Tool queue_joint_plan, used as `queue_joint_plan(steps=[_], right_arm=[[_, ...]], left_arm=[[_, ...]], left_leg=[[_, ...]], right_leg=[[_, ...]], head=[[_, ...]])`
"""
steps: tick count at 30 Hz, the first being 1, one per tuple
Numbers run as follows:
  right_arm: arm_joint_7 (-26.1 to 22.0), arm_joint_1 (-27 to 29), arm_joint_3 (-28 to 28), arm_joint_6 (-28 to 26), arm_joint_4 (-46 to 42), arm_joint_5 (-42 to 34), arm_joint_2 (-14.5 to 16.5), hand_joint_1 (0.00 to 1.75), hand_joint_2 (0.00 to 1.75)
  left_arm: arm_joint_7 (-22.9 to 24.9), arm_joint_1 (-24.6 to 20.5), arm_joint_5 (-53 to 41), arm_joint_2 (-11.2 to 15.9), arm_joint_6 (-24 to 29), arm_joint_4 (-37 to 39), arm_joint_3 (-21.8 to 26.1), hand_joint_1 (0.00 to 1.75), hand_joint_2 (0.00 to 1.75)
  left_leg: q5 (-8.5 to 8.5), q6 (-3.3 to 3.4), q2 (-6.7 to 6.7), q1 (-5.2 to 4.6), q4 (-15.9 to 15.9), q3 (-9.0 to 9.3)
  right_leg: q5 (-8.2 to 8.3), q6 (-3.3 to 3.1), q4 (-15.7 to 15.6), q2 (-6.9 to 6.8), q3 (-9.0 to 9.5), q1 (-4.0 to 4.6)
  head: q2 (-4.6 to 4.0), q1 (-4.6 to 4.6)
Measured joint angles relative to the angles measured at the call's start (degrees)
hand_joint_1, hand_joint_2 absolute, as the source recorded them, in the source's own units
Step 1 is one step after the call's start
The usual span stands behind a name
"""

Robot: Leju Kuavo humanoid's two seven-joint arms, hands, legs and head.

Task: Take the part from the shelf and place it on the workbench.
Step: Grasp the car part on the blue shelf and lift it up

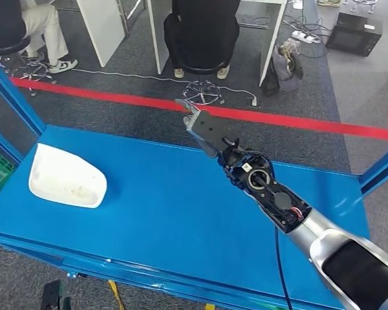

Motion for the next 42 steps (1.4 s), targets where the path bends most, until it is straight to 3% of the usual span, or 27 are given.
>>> queue_joint_plan(steps=[2, 5, 6, 7, 8, 10, 12, 13, 15, 17, 18, 20, 22, 23, 24, 27, 28, 30, 32, 33, 35, 37, 38, 39, 41, 42], right_arm=[[0.0, 0.0, 0.1, 0.0, 0.1, 0.0, 0.0, 0.0, 0.0], [0.0, 0.0, 0.1, 0.0, 0.3, 0.0, 0.0, 0.0, 0.0], [0.0, 0.1, 0.1, 0.0, 0.4, 0.0, 0.0, 0.0, 0.0], [0.1, 0.2, 0.2, 0.0, 0.5, 0.1, 0.0, 0.0, 0.0], [0.1, 0.3, 0.3, 0.0, 0.6, 0.1, 0.0, 0.0, 0.0], [0.2, 0.2, 0.4, 0.1, 0.6, 0.3, 0.0, 0.0, 0.0], [0.2, -0.1, 0.5, 0.2, 0.7, 0.5, 0.0, 0.0, 0.0], [0.2, -0.2, 0.6, 0.3, 0.7, 0.5, 0.0, 0.0, 0.0], [0.3, -0.3, 0.8, 0.5, 0.8, 0.7, 0.0, 0.0, 0.0], [0.3, -0.6, 0.9, 0.6, 0.9, 0.7, 0.1, 0.0, 0.0], [0.3, -0.8, 1.0, 0.7, 0.9, 0.7, 0.1, 0.0, 0.0], [0.3, -0.9, 1.1, 0.9, 1.1, 0.8, 0.1, 0.0, 0.0], [0.3, -0.9, 1.3, 1.1, 1.3, 0.8, 0.2, 0.0, 0.0], [0.3, -0.9, 1.4, 1.2, 1.4, 0.8, 0.2, 0.0, 0.0], [0.3, -0.9, 1.6, 1.2, 1.5, 0.7, 0.3, 0.0, 0.0], [0.1, -1.2, 1.9, 1.3, 1.8, 0.7, 0.3, 0.0, 0.0], [0.1, -1.3, 1.9, 1.3, 1.8, 0.7, 0.3, 0.0, 0.0], [0.1, -1.6, 2.1, 1.3, 2.0, 0.5, 0.3, 0.0, 0.0], [0.2, -1.6, 2.2, 1.2, 2.0, 0.3, 0.3, 0.0, 0.0], [0.3, -1.6, 2.3, 1.1, 2.0, 0.2, 0.3, 0.0, 0.0], [0.5, -1.4, 2.3, 1.0, 2.0, 0.1, 0.3, 0.0, 0.0], [1.0, -1.0, 2.3, 0.9, 2.0, 0.0, 0.2, 0.0, 0.0], [1.2, -0.8, 2.4, 0.8, 1.9, 0.0, 0.1, 0.0, 0.0], [1.4, -0.7, 2.4, 0.8, 1.9, 0.0, 0.1, 0.0, 0.0], [1.7, -0.7, 2.4, 0.8, 1.7, 0.0, 0.0, 0.0, 0.0], [1.8, -0.7, 2.4, 0.8, 1.6, -0.1, 0.0, 0.0, 0.0]], left_arm=[[0.0, 0.0, 0.0, 0.1, 0.0, 0.0, 0.0, 0.0, 0.0], [0.0, -0.2, 0.0, 0.1, 0.0, 0.0, 0.0, 0.0, 0.0], [0.0, -0.1, 0.0, 0.1, 0.0, 0.0, 0.0, 0.0, 0.0], [0.0, 0.0, 0.0, 0.1, 0.0, 0.0, 0.0, 0.0, 0.0], [0.0, 0.0, 0.0, 0.1, 0.0, 0.0, 0.0, 0.0, 0.0], [0.0, 0.1, 0.0, 0.1, 0.0, 0.0, 0.0, 0.0, 0.0], [0.0, 0.0, 0.0, 0.0, 0.0, 0.0, 0.0, 0.0, 0.0], [0.0, 0.0, 0.0, 0.0, 0.0, 0.0, 0.0, 0.0, 0.0], [0.0, 0.2, 0.0, 0.1, 0.1, 0.0, 0.0, 0.0, 0.0], [0.0, 0.5, 0.1, 0.2, 0.2, 0.0, 0.0, 0.0, 0.0], [0.0, 0.5, 0.1, 0.2, 0.2, 0.0, 0.0, 0.0, 0.0], [0.0, 0.5, 0.2, 0.2, 0.2, 0.0, 0.0, 0.0, 0.0], [0.0, 0.6, 0.3, 0.2, 0.2, 0.0, 0.0, 0.0, 0.0], [0.0, 0.7, 0.3, 0.2, 0.2, 0.0, 0.0, 0.0, 0.0], [0.0, 0.8, 0.4, 0.2, 0.3, 0.0, 0.0, 0.0, 0.0], [-0.3, 0.7, 0.4, 0.3, 0.3, 0.0, 0.0, 0.0, 0.0], [-0.5, 0.7, 0.4, 0.3, 0.3, 0.0, 0.0, 0.0, 0.0], [-0.9, 0.8, 0.3, 0.5, 0.2, 0.0, 0.0, 0.0, 0.0], [-1.1, 0.8, 0.1, 0.6, 0.1, 0.0, 0.0, 0.0, 0.0], [-1.2, 0.8, 0.1, 0.7, 0.1, 0.0, 0.0, 0.0, 0.0], [-1.2, 0.7, 0.0, 0.8, 0.1, 0.0, 0.0, 0.0, 0.0], [-1.2, 0.8, -0.1, 0.9, 0.2, 0.0, 0.0, 0.0, 0.0], [-1.2, 0.9, -0.1, 0.9, 0.3, 0.0, 0.0, 0.0, 0.0], [-1.2, 0.9, -0.1, 0.9, 0.3, 0.0, 0.0, 0.0, 0.0], [-1.3, 0.9, -0.1, 1.0, 0.4, 0.0, 0.0, 0.0, 0.0], [-1.4, 0.9, -0.2, 1.0, 0.4, 0.0, 0.0, 0.0, 0.0]], left_leg=[[0.13, 0.76, -0.72, 0.17, -0.4, 0.32], [0.16, 1.48, -1.93, 0.21, -0.5, 0.53], [0.15, 1.53, -2.43, 0.17, -0.5, 0.55], [0.13, 1.54, -2.97, 0.14, -0.4, 0.57], [0.1, 1.51, -3.56, 0.14, -0.4, 0.62], [-0.07, 1.28, -4.66, 0.2, -0.1, 0.74], [-0.19, 0.79, -5.57, 0.14, 0.2, 0.53], [-0.12, 0.47, -6.0, 0.15, 0.2, 0.34], [0.16, -0.21, -6.73, 0.27, 0.0, 0.09], [-0.77, -0.76, -5.52, 0.29, 1.4, -0.58], [-2.12, -1.01, -4.37, 0.29, 3.8, -1.7], [-5.82, -1.48, -2.38, 0.35, 11.7, -5.53], [-7.48, -1.76, -1.89, 0.48, 17.3, -8.39], [-6.75, -1.81, -1.73, 0.53, 16.8, -8.17], [-5.15, -1.8, -1.45, 0.58, 13.9, -6.64], [-0.87, -1.34, 0.53, 0.38, 2.1, -0.31], [-0.55, -1.03, 0.8, 0.2, 0.5, 0.52], [-0.5, -0.26, 0.02, -0.06, 0.0, 0.61], [-0.33, 0.49, -0.67, 0.06, -0.4, 0.95], [-0.25, 0.88, -0.99, 0.2, -0.6, 1.15], [-0.28, 1.38, -1.7, 0.22, -0.7, 1.34], [-0.34, 1.53, -2.73, 0.1, -0.6, 1.42], [-0.37, 1.53, -3.32, 0.07, -0.6, 1.5], [-0.42, 1.48, -3.91, 0.05, -0.6, 1.64], [-0.63, 1.21, -4.97, 0.02, -0.5, 1.95], [-0.74, 0.99, -5.45, 0.0, -0.3, 1.96]], right_leg=[[-1.68, 0.5, 2.2, 1.06, -0.81, -0.27], [-6.87, 0.76, 13.4, 3.46, -5.99, -0.41], [-7.69, 0.81, 16.6, 3.71, -7.7, -0.4], [-7.39, 0.82, 17.8, 3.84, -8.59, -0.42], [-5.91, 0.78, 16.6, 3.92, -8.37, -0.45], [-1.33, 0.57, 9.0, 4.77, -5.37, -0.59], [0.98, 0.36, 2.4, 6.28, -2.38, -0.74], [1.07, 0.22, 1.2, 6.75, -1.74, -0.67], [1.11, -0.27, 0.8, 6.29, -1.3, -0.54], [1.43, -1.03, 0.4, 5.41, -1.04, -0.64], [1.56, -1.4, 0.2, 4.91, -0.93, -0.69], [1.59, -1.8, 0.1, 3.91, -0.95, -0.47], [1.55, -1.86, 0.1, 2.88, -1.01, -0.36], [1.52, -1.82, 0.1, 2.38, -1.02, -0.36], [1.48, -1.76, 0.1, 1.9, -1.0, -0.36], [1.14, -1.12, 0.1, 0.67, -0.86, -0.08], [1.02, -0.79, 0.1, 0.34, -0.78, 0.05], [0.87, -0.11, 0.0, -0.34, -0.5, 0.05], [-0.16, 0.45, 1.1, 0.27, -0.87, -0.23], [-1.49, 0.6, 3.2, 1.15, -1.8, -0.36], [-5.22, 0.71, 11.2, 3.12, -5.51, -0.47], [-6.91, 0.78, 17.6, 3.77, -8.89, -0.47], [-6.1, 0.72, 17.7, 3.9, -9.22, -0.46], [-4.2, 0.58, 15.2, 4.04, -8.36, -0.47], [0.24, 0.14, 6.9, 5.41, -4.79, -0.47], [1.51, 0.0, 3.3, 6.23, -3.06, -0.48]], head=[[-0.01, 0.15], [0.01, 0.58], [0.01, 0.66], [0.01, 0.7], [0.01, 0.74], [0.01, 0.88], [0.01, 0.84], [0.01, 0.75], [0.01, 0.58], [0.01, 0.38], [0.01, 0.19], [0.01, -0.17], [0.0, -0.25], [-0.01, -0.27], [0.0, -0.27], [0.0, -0.26], [0.0, -0.16], [0.0, 0.1], [0.0, 0.17], [-0.01, 0.34], [-0.01, 0.68], [-0.01, 0.84], [-0.01, 0.86], [-0.01, 0.9], [-0.01, 0.98], [-0.01, 0.92]])
